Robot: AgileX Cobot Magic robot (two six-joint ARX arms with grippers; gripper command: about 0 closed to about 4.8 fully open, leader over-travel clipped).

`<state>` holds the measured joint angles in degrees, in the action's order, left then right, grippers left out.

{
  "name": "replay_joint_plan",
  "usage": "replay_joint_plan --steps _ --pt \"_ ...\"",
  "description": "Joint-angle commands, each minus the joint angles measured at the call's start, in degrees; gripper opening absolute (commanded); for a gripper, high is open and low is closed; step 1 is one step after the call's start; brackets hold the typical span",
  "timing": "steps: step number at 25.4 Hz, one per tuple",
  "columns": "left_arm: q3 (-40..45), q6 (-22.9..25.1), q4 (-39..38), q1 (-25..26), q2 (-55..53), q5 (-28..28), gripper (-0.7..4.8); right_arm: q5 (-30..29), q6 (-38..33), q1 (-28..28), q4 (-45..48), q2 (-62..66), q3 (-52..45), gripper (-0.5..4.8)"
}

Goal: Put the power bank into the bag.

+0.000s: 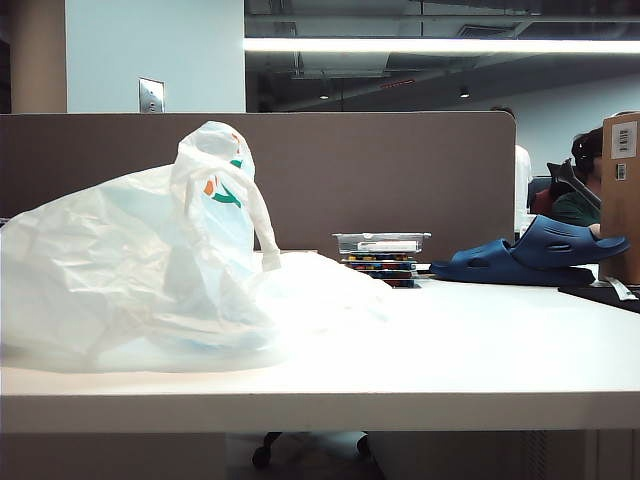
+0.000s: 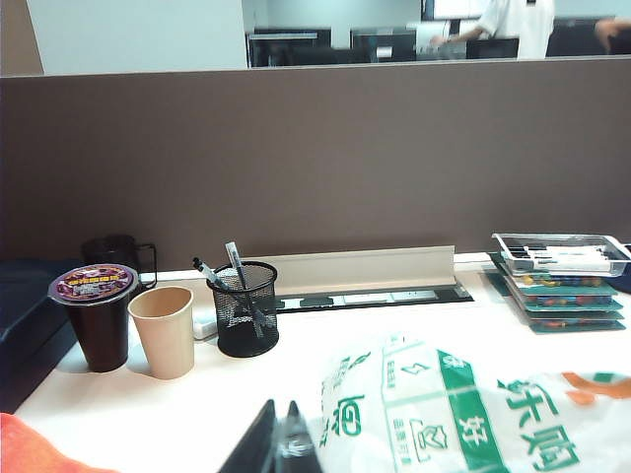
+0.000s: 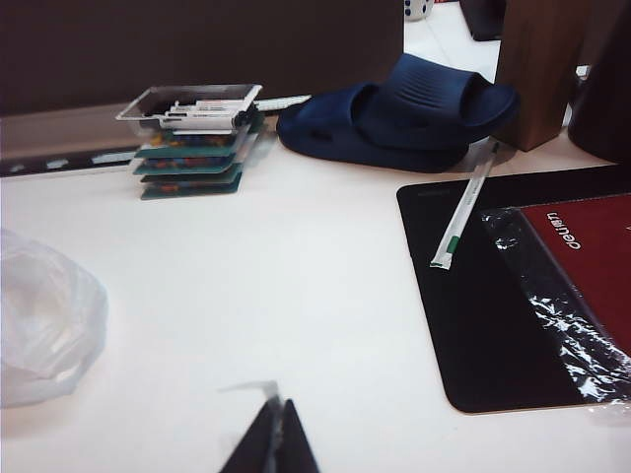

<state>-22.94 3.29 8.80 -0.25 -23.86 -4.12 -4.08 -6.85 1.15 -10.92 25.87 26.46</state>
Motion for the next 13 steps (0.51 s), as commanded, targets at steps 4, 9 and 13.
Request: replay_joint_plan --steps 4,9,13 --pt "6.3 -0.6 0.5 -0.1 8.9 -2.1 -0.06 0.1 -0.7 -0.2 6.8 -7.6 -8.2 -0.09" --pt "8.9 -0.8 -0.1 -0.1 15.0 -2.6 -0.06 0.1 -0.6 -0.2 10.4 -12.9 -14.5 -0.09" --pt "12.0 -2.9 -0.2 -0.1 21.3 -2.6 -0.06 0.2 -0.3 -0.2 11.6 -18.0 -19.2 -0.09"
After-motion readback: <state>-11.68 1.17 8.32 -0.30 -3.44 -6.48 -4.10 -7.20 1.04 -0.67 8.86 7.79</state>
